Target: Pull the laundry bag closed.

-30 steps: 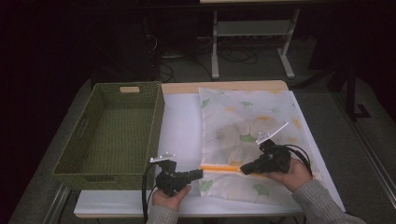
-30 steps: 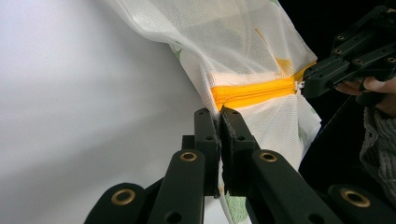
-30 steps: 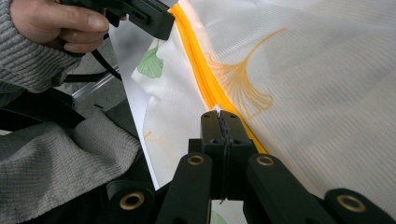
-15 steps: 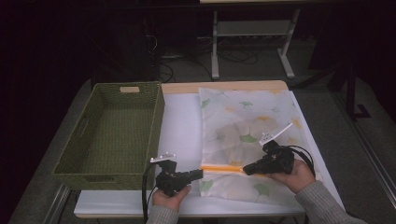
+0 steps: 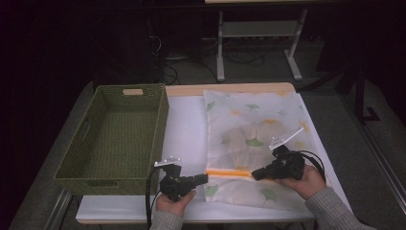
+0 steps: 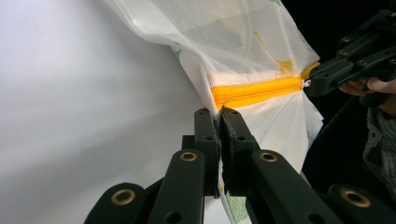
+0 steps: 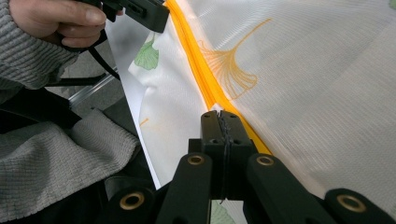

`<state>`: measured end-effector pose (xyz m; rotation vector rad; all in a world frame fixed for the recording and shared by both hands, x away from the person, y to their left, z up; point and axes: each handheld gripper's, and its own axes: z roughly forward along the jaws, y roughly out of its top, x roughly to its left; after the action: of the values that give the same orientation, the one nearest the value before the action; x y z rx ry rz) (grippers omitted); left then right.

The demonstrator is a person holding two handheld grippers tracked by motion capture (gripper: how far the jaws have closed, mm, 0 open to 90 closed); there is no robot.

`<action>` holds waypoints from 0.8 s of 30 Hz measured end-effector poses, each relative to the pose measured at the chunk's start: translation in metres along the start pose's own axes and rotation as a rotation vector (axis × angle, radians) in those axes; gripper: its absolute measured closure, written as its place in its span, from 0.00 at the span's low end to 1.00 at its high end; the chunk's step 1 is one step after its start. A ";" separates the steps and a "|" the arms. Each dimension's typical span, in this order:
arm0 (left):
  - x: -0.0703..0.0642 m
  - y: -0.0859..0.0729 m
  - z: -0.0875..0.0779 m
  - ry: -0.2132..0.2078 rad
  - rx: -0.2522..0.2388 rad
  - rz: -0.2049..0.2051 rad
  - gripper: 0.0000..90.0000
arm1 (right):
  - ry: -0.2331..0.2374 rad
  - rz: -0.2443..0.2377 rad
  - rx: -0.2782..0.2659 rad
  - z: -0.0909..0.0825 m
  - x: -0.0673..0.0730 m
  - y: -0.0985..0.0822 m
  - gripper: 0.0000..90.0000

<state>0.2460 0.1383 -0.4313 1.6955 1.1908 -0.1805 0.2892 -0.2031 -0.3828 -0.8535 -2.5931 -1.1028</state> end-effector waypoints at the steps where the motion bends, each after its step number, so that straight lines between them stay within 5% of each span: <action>1: 0.000 0.000 0.000 -0.002 -0.001 0.001 0.96 | 0.002 0.004 -0.003 -0.001 0.000 -0.001 1.00; 24: 0.002 -0.002 -0.001 0.003 0.000 -0.008 0.96 | -0.021 0.019 -0.009 -0.011 -0.005 -0.011 1.00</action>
<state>0.2456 0.1404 -0.4333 1.6915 1.1996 -0.1832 0.2863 -0.2190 -0.3830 -0.8943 -2.5931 -1.1078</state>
